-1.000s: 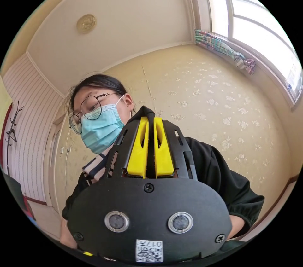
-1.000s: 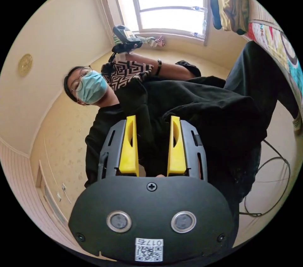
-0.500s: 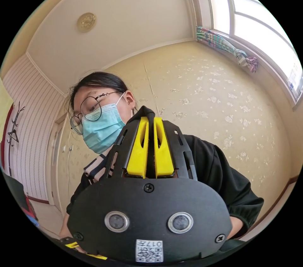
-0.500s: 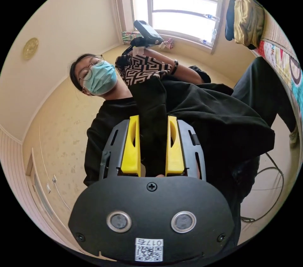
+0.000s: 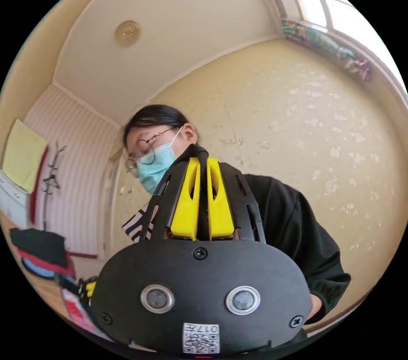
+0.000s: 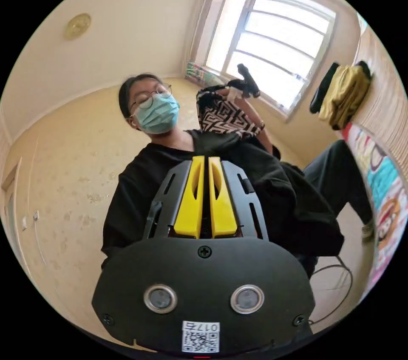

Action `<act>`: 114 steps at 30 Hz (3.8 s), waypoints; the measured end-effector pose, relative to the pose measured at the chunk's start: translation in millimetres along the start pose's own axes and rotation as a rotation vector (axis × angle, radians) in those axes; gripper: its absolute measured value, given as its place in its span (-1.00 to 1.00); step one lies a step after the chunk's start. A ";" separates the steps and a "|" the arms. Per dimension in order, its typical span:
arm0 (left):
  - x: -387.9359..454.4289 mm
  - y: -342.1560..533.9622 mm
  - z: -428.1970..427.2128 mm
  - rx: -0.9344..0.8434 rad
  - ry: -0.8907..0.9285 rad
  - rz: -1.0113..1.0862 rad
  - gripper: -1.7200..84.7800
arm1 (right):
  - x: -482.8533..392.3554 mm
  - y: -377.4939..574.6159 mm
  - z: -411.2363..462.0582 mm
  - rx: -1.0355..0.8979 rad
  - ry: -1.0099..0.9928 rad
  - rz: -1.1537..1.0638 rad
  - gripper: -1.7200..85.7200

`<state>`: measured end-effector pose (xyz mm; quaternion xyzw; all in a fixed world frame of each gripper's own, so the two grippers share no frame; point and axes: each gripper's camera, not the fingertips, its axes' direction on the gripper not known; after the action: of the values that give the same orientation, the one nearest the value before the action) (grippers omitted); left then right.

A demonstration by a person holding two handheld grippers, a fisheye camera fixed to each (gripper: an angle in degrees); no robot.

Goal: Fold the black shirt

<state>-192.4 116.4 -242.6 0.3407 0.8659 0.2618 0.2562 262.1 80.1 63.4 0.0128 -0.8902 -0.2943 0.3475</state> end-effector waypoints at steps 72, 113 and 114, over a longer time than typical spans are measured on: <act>-120.0 37.9 -118.0 -0.804 -1.722 -0.503 -0.84 | 105.7 -151.2 150.2 -0.062 1.650 0.060 -0.81; 12.6 116.2 -89.2 -1.194 -1.385 -0.898 -0.93 | -137.8 72.9 70.4 0.052 1.248 0.199 -0.92; 13.4 123.0 -89.9 -1.184 -1.384 -0.920 -0.91 | -131.8 80.7 68.7 0.044 1.287 0.268 -0.92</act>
<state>-200.8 178.6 -103.2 -0.1299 0.3061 0.2698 0.9037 333.6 212.1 -14.4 0.0825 -0.5042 -0.1640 0.8438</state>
